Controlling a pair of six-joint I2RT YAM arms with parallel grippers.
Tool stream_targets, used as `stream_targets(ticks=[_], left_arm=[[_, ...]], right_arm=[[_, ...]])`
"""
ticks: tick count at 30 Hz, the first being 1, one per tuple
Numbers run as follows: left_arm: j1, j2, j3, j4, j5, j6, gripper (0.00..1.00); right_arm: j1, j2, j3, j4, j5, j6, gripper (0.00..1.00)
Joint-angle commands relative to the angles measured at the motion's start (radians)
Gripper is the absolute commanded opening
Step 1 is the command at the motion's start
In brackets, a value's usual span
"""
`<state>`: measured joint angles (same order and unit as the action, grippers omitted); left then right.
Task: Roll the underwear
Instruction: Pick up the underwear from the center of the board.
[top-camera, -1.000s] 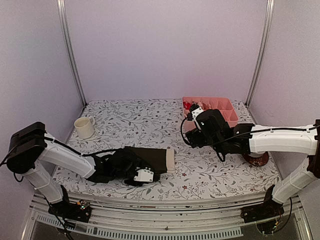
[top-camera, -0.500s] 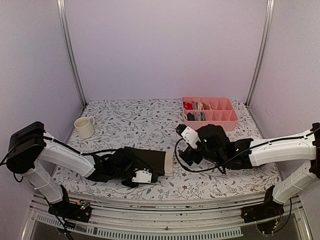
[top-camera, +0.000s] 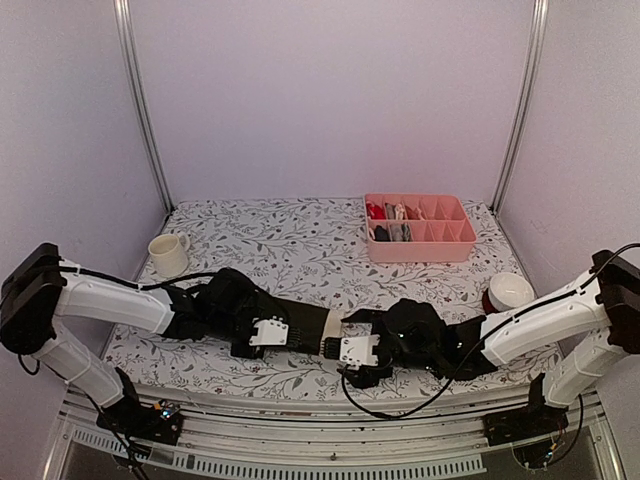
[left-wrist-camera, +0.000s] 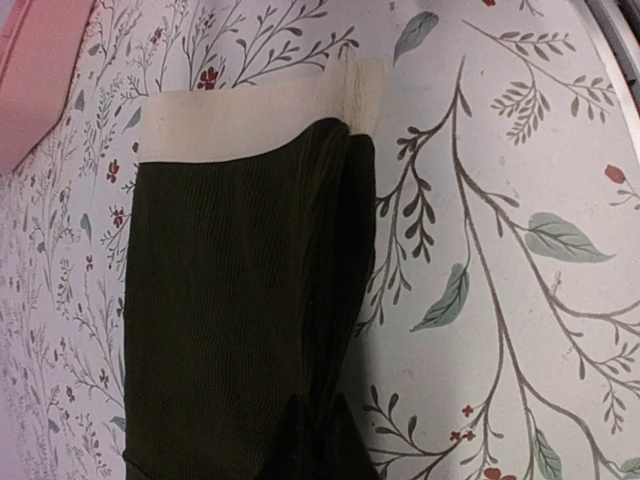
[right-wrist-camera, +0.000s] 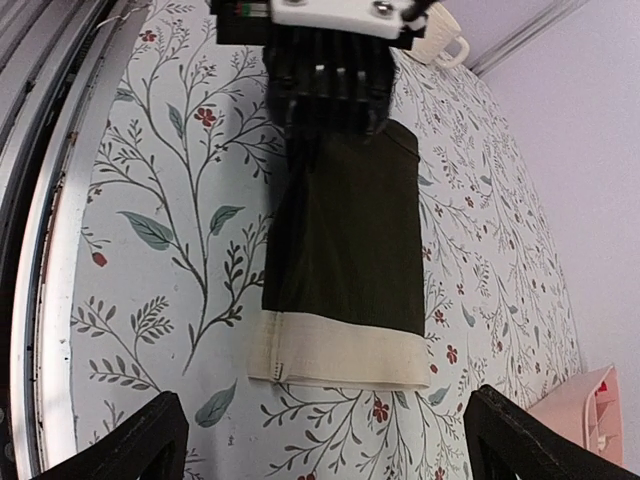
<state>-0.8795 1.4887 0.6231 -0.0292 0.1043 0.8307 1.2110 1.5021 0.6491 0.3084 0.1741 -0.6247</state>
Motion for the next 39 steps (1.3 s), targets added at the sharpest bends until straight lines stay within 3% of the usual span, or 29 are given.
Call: stream_targets(ticks=[1, 14, 20, 24, 27, 34, 39], left_arm=[[0.029, -0.043, 0.036, -0.061, 0.087, 0.012, 0.0], [0.05, -0.045, 0.068, -0.114, 0.147, 0.018, 0.0], [0.061, -0.069, 0.068, -0.132, 0.16, 0.028, 0.0], [0.069, -0.072, 0.063, -0.148, 0.168, 0.037, 0.0], [0.073, -0.076, 0.058, -0.163, 0.173, 0.046, 0.0], [0.081, -0.093, 0.04, -0.184, 0.181, 0.059, 0.0], [0.082, -0.111, 0.038, -0.203, 0.19, 0.069, 0.0]], right_arm=[[0.05, 0.087, 0.001, 0.074, 0.025, -0.086, 0.99], [0.098, 0.396, 0.16, 0.177, 0.343, -0.121, 0.99], [0.097, 0.471, 0.182, 0.193, 0.417, -0.153, 0.99], [0.089, 0.462, 0.166, 0.189, 0.438, -0.153, 0.82], [0.077, 0.438, 0.155, 0.161, 0.391, -0.132, 0.57], [0.071, 0.392, 0.16, 0.096, 0.24, -0.069, 0.43], [0.038, 0.382, 0.192, 0.023, 0.176, 0.001, 0.26]])
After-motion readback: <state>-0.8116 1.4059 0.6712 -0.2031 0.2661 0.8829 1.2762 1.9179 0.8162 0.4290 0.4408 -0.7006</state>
